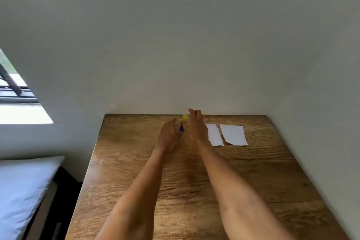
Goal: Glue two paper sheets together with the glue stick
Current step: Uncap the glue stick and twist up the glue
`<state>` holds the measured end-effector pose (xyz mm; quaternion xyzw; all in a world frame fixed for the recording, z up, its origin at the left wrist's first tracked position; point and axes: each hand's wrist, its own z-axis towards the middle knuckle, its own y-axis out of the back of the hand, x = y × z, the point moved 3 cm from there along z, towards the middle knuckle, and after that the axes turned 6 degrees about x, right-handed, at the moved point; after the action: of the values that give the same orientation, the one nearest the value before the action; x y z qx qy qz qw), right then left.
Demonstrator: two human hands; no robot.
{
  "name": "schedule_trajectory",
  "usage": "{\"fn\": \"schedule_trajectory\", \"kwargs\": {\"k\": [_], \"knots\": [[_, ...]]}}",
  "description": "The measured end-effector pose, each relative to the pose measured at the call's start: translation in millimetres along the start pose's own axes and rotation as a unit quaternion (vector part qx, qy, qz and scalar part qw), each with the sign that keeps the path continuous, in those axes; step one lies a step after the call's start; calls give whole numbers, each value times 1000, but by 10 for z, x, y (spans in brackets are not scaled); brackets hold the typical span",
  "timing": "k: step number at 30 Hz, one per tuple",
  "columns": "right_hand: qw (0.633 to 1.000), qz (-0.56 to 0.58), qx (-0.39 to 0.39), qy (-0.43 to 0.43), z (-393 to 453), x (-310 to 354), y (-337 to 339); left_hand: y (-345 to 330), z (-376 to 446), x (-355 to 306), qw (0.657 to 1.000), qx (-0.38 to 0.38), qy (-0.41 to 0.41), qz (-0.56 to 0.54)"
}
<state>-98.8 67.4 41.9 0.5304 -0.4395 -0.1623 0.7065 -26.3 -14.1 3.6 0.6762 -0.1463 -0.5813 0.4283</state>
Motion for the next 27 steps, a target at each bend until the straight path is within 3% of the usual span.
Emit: {"fn": "schedule_trajectory", "kwargs": {"k": [4,9,16,21,25,27], "knots": [[996,-16,53,68,169,46,32,34,116,-49,987,-20,57,-151],[991,55,100,71,350,79,121,88,221,-86,974,-73,63,-204],[979,29,186,76,548,138,344,182,327,-73,993,38,29,-112],[954,37,289,71,547,190,464,288,316,-93,993,94,3,-69],[943,24,316,107,544,219,592,356,309,-50,989,141,-15,-45],[947,7,296,123,552,209,647,381,278,8,991,129,-17,-40]]}}
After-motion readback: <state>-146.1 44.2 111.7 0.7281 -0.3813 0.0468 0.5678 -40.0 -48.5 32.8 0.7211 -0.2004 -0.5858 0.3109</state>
